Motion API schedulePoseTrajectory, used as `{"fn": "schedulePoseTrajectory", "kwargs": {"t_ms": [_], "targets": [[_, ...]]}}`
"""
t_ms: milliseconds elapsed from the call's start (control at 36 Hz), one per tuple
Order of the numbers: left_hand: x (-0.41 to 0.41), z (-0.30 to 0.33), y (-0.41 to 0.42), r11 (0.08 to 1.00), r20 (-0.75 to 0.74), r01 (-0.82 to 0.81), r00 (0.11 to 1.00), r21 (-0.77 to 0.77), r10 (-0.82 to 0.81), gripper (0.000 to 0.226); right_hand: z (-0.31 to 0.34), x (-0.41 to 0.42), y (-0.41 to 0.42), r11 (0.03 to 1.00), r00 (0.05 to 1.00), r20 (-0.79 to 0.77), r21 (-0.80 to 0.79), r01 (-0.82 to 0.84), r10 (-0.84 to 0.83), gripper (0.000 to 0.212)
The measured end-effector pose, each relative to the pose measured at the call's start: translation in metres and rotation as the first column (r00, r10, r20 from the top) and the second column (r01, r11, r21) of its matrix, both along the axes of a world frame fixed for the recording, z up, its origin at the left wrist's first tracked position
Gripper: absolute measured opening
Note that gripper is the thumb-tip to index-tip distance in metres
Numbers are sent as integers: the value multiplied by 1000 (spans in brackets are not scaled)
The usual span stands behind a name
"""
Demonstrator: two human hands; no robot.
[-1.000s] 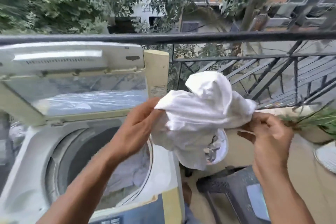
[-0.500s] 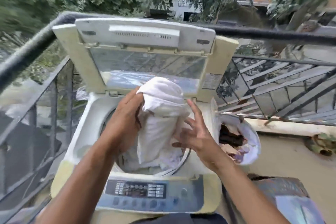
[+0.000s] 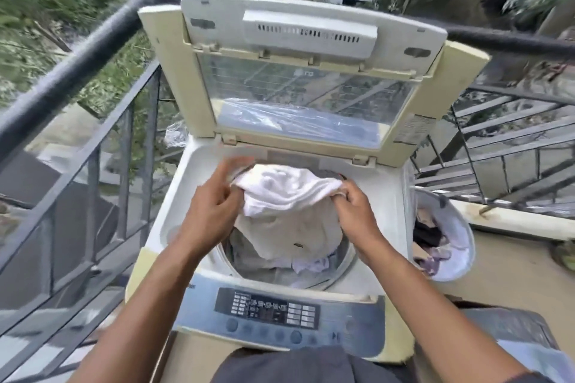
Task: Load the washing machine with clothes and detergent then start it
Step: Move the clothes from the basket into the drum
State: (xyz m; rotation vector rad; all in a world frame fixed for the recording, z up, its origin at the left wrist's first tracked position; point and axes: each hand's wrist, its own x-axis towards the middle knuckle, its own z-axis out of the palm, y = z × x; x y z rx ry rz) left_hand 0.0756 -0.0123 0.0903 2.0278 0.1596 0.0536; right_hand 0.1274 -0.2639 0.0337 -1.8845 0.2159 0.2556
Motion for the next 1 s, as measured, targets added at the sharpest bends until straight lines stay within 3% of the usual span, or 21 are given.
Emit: {"fn": "schedulePoseTrajectory", "kwargs": {"t_ms": [111, 250, 306, 389, 444, 611, 806, 1000], "targets": [[-4, -48, 2, 983, -260, 100, 964, 155, -57, 50, -20, -10, -2, 986, 995, -53, -139, -89, 83, 33], [-8, -88, -19, 860, -554, 407, 811, 308, -186, 56, -40, -29, -4, 884, 927, -203, -294, -364, 314, 50], [-8, -96, -29, 817, -653, 507, 722, 274, -229, 61, -48, -35, -6, 776, 829, -337, -316, -547, 447, 49], [-7, -101, -41, 757, -729, 605, 630, 247, -266, 55, -54, -36, -6, 494, 606, -550, -357, -793, 575, 52], [-6, -103, -44, 740, -734, 619, 626, 262, -264, 54, -56, -35, -5, 425, 569, -606, -380, -821, 556, 53], [-4, -104, -36, 800, -704, 560, 657, 214, -272, 44, -61, -34, -14, 520, 674, -536, -433, -736, 507, 48], [-11, -85, -39, 880, -612, 447, 745, 162, -266, 30, -42, -39, -35, 679, 826, -325, -470, -564, 460, 30], [-8, -65, -71, 912, -508, 393, 812, 117, -285, 23, -16, -45, -71, 868, 953, -90, -395, -301, 290, 20]]}}
